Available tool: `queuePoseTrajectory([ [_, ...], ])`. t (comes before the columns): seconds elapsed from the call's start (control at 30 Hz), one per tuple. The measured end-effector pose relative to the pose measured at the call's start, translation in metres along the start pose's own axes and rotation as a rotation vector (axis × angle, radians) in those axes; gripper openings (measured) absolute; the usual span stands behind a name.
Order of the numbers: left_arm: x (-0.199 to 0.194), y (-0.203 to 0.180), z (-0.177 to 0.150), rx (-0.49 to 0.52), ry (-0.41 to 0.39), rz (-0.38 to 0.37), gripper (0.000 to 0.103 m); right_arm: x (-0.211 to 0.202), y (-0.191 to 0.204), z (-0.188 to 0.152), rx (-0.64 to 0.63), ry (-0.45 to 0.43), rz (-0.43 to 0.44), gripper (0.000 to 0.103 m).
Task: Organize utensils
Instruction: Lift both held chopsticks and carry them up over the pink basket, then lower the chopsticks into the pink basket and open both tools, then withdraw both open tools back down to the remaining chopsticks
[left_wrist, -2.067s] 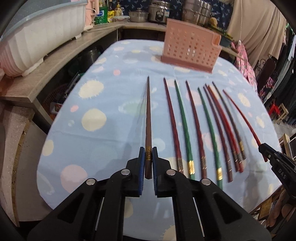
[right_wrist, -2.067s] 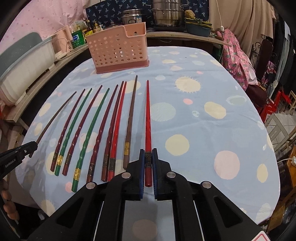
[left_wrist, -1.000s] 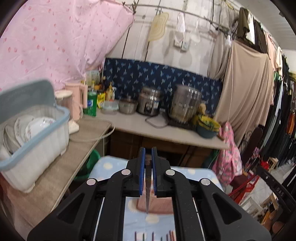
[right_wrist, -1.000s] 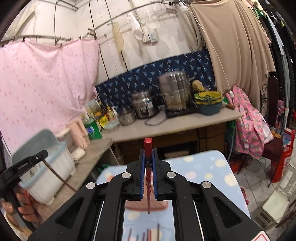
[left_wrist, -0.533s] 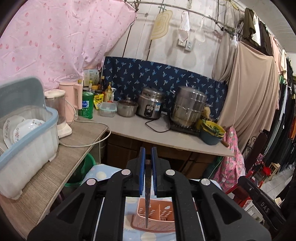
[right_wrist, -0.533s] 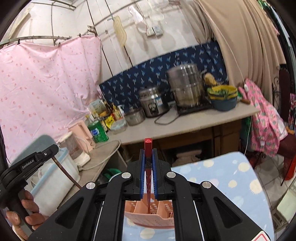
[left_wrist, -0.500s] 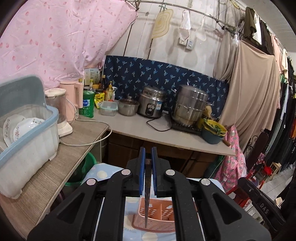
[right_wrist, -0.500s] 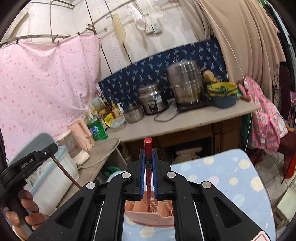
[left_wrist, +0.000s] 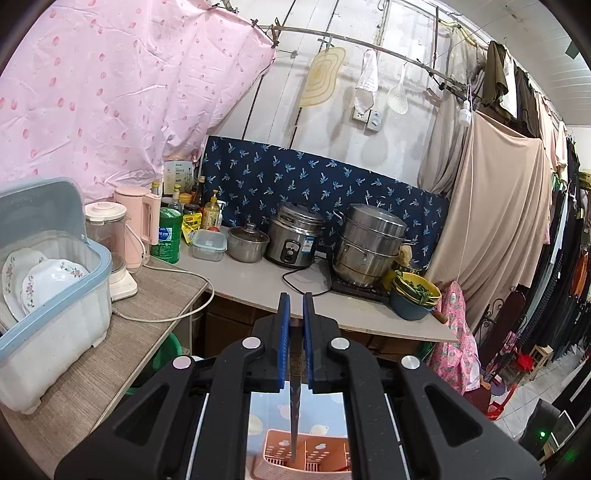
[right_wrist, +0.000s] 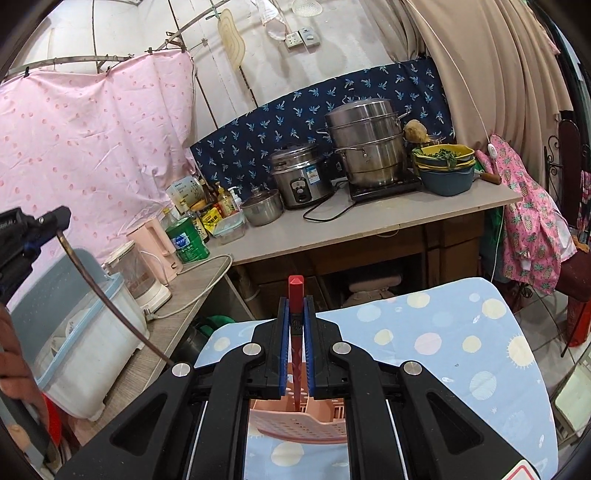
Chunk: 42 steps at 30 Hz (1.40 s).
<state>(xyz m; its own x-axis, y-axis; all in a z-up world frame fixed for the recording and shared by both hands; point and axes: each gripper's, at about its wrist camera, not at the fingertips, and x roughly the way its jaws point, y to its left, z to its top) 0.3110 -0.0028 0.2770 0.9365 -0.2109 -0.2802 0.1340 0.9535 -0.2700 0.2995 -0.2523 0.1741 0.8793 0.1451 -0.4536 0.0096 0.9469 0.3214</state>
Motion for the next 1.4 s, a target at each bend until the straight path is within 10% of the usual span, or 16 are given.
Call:
queuePoseTrajectory([
  [0.33,0.041,0.011,-0.057,0.024,0.149,0.065,0.015,0.000,-0.009,-0.012,0.012,0.023,-0.027,0.017],
  [0.47,0.028,0.015,-0.069,0.033,0.141,0.100,0.063,-0.020,-0.012,-0.013,0.017,-0.010,-0.030,0.034],
  [0.57,0.014,0.015,-0.076,0.059,0.135,0.111,0.070,-0.037,-0.012,-0.017,0.023,-0.027,-0.026,0.040],
  [1.4,-0.081,0.018,-0.190,0.223,0.310,0.228,0.073,-0.121,-0.024,-0.130,-0.008,0.077,-0.094,0.051],
])
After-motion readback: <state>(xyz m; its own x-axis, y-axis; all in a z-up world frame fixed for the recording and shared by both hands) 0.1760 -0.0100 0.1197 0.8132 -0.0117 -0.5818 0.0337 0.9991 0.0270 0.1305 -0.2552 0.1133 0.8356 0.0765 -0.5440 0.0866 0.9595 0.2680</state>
